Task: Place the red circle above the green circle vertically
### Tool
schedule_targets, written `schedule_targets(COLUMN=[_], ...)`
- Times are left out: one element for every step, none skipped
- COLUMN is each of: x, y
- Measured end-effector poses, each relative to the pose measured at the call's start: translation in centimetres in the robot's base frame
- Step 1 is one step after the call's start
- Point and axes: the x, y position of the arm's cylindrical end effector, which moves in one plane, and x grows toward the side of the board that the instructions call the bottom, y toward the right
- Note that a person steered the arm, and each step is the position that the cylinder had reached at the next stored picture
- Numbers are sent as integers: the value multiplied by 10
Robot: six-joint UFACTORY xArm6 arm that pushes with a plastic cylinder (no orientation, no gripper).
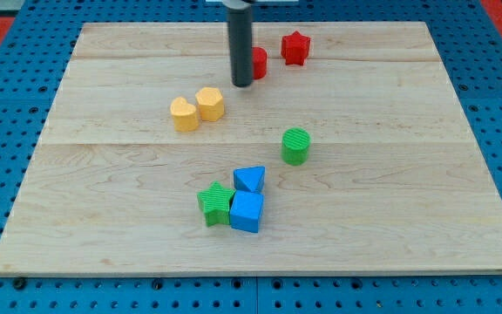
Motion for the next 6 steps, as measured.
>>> schedule_targets(x=[-23, -85, -68, -28, -41, -55], y=[-35, -70, 0, 42, 40, -4])
